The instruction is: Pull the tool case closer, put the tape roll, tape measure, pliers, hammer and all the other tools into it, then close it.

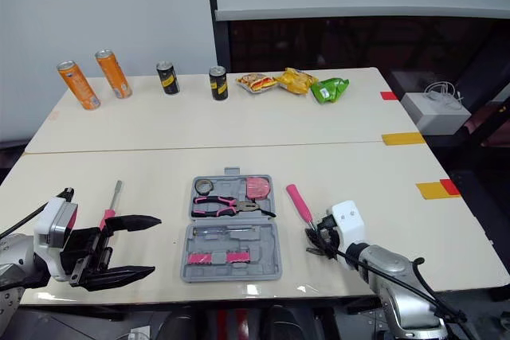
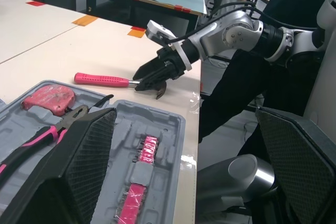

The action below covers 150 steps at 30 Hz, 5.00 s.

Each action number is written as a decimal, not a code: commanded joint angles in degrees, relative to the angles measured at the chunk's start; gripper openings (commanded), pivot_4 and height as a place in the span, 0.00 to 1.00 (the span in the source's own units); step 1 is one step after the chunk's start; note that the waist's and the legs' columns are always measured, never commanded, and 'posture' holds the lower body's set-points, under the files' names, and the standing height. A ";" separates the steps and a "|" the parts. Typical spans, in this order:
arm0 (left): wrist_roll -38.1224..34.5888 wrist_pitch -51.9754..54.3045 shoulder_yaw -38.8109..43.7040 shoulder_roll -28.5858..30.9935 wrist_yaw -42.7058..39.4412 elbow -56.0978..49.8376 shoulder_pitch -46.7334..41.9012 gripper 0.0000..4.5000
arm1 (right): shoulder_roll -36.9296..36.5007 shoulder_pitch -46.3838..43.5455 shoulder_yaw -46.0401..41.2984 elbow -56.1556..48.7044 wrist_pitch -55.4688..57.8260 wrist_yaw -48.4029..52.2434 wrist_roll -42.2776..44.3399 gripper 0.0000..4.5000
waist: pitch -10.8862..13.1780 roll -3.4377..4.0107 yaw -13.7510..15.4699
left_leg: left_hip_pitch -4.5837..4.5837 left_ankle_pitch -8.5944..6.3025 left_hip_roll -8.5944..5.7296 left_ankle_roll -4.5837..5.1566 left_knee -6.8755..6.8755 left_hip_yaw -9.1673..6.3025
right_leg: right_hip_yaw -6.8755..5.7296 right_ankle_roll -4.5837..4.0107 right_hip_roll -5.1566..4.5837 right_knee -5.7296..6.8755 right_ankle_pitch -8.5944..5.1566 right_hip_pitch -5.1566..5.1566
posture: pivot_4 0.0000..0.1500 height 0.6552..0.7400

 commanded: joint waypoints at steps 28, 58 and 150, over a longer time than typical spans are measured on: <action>-2.33 -5.72 14.34 4.10 -11.68 14.34 3.92 1.00 | -34.16 -33.40 22.51 -21.57 7.02 33.86 2.67 0.00 | 0.03 0.12 0.17 | -0.06 -0.04 0.07 0.19 -0.02 -0.07 | -0.09 -0.03 0.10 -0.27 0.04 -0.07 | 1.00 1.00; 0.38 -8.39 13.50 4.30 -13.21 10.73 7.99 1.00 | -12.93 -52.69 53.09 -10.10 16.64 35.66 -16.74 0.00 | 0.04 0.03 -0.44 | 0.00 0.05 0.16 0.02 0.15 0.01 | 0.00 -0.17 0.12 0.36 0.05 -0.13 | 1.00 1.00; 2.10 -9.10 10.96 -4.12 -1.30 11.86 9.11 1.00 | 11.50 -20.56 23.52 26.49 -42.86 30.83 -4.43 0.01 | -0.51 -0.49 -0.19 | 1.52 0.10 0.26 -0.09 -0.04 0.14 | 0.11 0.01 0.23 0.03 -0.15 1.06 | 1.00 1.00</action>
